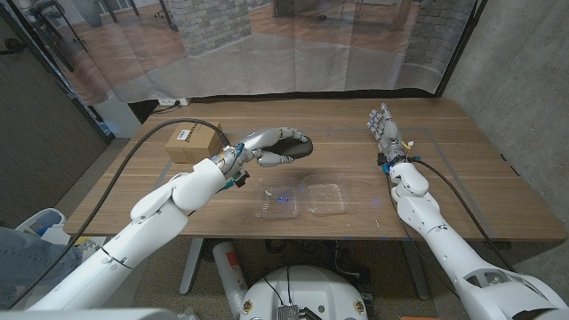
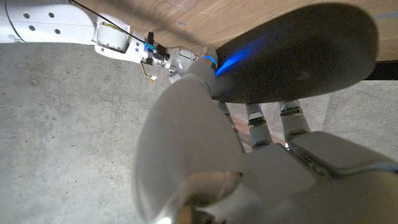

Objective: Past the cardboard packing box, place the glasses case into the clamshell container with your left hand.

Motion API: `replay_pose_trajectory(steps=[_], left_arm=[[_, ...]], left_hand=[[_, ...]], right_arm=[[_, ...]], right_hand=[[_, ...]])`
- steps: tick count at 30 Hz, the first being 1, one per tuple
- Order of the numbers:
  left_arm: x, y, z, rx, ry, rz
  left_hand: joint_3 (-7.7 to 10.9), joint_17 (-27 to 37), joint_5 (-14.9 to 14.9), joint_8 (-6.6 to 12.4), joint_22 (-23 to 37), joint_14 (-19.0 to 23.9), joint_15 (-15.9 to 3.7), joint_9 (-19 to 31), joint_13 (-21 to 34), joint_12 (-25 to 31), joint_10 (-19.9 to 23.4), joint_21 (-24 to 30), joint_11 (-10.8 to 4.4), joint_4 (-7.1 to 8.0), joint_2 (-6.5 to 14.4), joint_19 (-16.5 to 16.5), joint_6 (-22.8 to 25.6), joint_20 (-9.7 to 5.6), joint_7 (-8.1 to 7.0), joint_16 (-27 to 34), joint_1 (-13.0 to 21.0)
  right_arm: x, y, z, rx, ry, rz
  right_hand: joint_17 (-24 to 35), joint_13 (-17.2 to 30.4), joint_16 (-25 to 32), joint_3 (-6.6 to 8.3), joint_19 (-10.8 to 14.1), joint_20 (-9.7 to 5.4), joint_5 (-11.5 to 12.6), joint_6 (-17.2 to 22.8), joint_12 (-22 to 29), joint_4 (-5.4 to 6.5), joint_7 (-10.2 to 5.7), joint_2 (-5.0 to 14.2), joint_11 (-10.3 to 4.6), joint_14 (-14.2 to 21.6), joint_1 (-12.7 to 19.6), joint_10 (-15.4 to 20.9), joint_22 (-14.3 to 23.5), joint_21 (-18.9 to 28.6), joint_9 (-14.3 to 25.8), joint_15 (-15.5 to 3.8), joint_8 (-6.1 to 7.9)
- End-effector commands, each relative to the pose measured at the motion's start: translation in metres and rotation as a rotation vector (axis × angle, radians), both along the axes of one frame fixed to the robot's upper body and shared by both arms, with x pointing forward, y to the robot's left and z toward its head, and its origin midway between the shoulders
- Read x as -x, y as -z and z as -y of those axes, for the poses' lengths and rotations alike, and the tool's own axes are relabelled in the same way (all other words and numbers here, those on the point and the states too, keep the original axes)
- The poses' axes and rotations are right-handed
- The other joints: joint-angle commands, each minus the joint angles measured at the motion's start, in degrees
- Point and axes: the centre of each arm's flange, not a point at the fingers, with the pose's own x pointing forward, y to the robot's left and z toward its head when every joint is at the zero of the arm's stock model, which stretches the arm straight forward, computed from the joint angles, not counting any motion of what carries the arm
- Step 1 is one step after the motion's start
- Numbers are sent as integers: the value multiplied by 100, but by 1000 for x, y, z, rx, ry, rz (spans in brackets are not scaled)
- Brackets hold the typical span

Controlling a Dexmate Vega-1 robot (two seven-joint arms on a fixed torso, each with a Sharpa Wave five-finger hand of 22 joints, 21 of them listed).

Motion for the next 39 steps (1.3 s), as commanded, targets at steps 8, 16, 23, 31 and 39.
replay_pose_trajectory(steps=[8, 16, 23, 31, 39], left_arm=[[-1, 0, 20, -101, 2, 30], [-6, -2, 26, -119, 65, -32], [-7, -1, 31, -144, 77, -40], [-11, 1, 38, -168, 93, -62], [-11, 2, 47, -217, 118, -70]], left_hand=[[297, 1033, -12, 22, 2, 986, -1086, 27, 40, 22, 39, 78, -6, 237, 230, 1481, 91, -1600, -29, 414, 151], [295, 1031, -27, 15, -4, 901, -1086, 30, 58, 10, 2, 109, -29, 246, 211, 1346, 106, -1538, -28, 330, 99], [300, 1033, -38, 8, -10, 865, -1073, 32, 71, 11, -7, 141, -54, 245, 205, 1273, 111, -1514, -39, 278, 75], [305, 1032, -48, 9, -16, 811, -1086, 33, 83, 18, 1, 163, -51, 239, 194, 1187, 137, -1490, -43, 223, 57], [315, 1034, -58, 7, -23, 760, -1080, 35, 95, 21, 4, 197, -69, 233, 192, 1110, 160, -1485, -61, 166, 41]], right_arm=[[-1, 3, 3, -17, 6, 4], [-1, 4, 4, -20, 5, 3], [0, 4, 3, -21, 3, 4], [0, 4, 4, -23, 3, 4], [0, 3, 4, -21, 3, 4]], right_hand=[[17, 22, 7, -7, 57, -59, -21, 40, -4, -27, -21, 44, 13, 27, 33, 42, 16, 24, 29, 19, 7], [18, 22, 6, -9, 67, -45, -23, 42, -6, -28, -23, 48, 12, 33, 31, 43, 16, 25, 29, 19, 5], [18, 22, 5, -10, 75, -45, -24, 35, -9, -29, -19, 51, 11, 39, 30, 42, 17, 25, 29, 14, 1], [19, 22, 2, -12, 75, -38, -25, 39, -12, -31, -21, 53, 9, 38, 30, 40, 17, 22, 29, 16, 2], [20, 22, 0, -14, 75, -35, -26, 42, -13, -33, -21, 55, 12, 41, 28, 44, 17, 19, 29, 19, 2]])
